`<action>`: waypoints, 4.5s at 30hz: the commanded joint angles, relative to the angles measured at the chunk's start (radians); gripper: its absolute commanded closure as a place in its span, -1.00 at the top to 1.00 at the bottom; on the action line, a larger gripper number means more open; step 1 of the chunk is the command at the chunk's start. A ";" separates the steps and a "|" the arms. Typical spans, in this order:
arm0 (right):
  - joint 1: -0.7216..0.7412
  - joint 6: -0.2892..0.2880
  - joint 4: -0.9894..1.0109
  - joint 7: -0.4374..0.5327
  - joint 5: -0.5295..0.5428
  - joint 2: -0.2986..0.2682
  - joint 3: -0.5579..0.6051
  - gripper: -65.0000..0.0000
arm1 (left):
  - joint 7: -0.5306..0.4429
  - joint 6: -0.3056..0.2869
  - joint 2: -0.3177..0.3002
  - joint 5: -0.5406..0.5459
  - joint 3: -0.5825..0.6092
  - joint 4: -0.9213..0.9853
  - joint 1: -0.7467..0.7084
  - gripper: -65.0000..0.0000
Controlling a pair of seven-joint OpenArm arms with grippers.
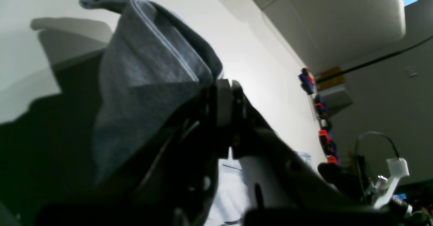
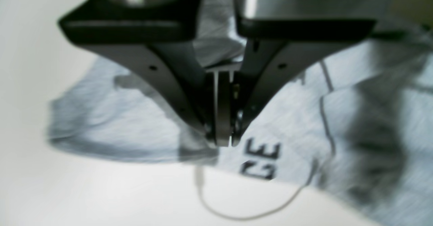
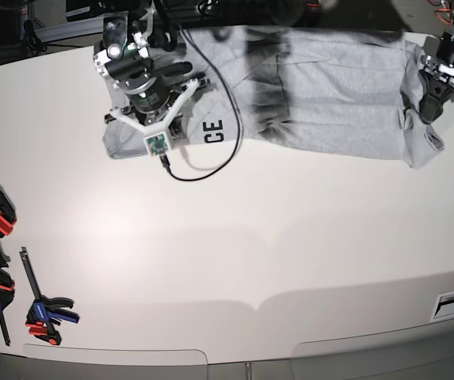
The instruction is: Fold the T-shirt properly
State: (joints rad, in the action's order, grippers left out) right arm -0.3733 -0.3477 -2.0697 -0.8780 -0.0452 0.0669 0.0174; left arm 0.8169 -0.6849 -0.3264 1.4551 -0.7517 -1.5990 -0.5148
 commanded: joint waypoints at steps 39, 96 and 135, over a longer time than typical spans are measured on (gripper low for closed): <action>0.043 0.033 -0.020 0.051 0.135 -0.045 -0.351 -1.00 | 0.020 -0.013 0.071 0.028 0.388 -0.112 -0.064 -0.45; 0.060 -0.023 -0.020 0.047 0.240 -0.100 -0.351 -1.00 | -0.390 -0.013 -0.023 -1.338 0.465 -0.395 -0.305 -0.22; 0.060 -0.045 -0.020 0.032 0.266 -0.100 -0.351 -1.00 | -0.452 0.057 -0.023 -1.403 0.465 -0.376 -0.294 -0.19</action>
State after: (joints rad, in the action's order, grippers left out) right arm -0.3187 -0.3855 -2.0693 -0.8650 0.2108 -0.0299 -0.3309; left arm 0.3847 -0.6296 -0.3431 0.0475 -0.2821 -1.9644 -0.8024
